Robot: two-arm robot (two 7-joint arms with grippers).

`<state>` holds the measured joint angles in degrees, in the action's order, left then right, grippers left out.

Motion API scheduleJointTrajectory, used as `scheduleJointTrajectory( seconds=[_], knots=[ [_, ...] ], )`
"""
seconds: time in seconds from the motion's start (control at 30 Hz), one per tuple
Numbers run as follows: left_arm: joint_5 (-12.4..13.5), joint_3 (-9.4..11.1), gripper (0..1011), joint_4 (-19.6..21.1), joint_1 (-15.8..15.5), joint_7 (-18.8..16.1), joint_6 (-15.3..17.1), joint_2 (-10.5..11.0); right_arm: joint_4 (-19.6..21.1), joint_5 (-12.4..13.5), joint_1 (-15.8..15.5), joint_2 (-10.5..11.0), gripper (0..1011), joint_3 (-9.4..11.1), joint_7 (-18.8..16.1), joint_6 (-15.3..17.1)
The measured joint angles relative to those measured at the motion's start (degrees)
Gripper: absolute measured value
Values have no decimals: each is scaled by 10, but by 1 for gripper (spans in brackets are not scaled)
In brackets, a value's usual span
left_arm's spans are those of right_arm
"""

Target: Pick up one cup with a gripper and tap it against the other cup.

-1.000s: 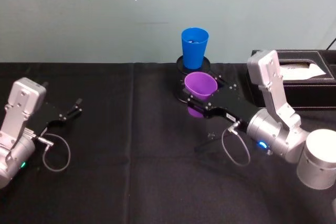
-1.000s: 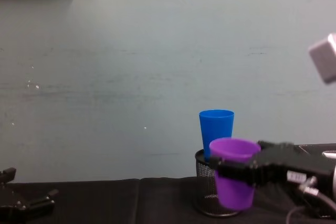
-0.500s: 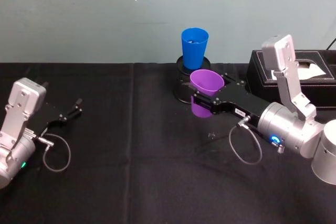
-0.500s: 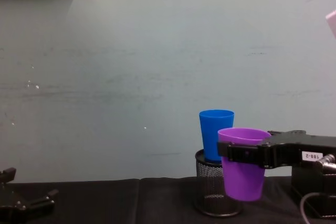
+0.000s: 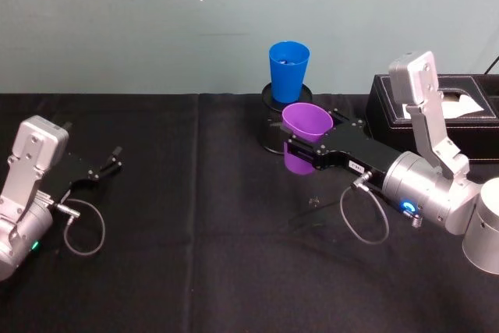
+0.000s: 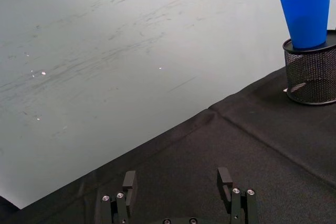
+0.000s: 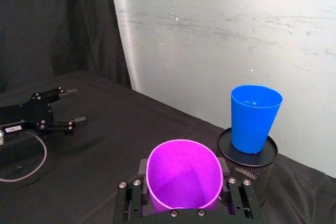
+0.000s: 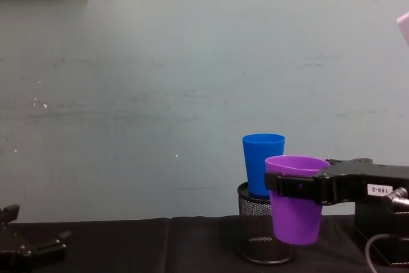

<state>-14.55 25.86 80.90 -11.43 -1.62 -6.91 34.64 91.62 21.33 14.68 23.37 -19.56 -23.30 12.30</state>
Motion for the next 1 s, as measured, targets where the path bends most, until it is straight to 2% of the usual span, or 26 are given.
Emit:
scheduleJointTrajectory(
  seconds=[1.0],
  knots=[
    [0,0,1000,0,0,0,0,0,-1,-2,1,-1,738,0,0,-1]
  ],
)
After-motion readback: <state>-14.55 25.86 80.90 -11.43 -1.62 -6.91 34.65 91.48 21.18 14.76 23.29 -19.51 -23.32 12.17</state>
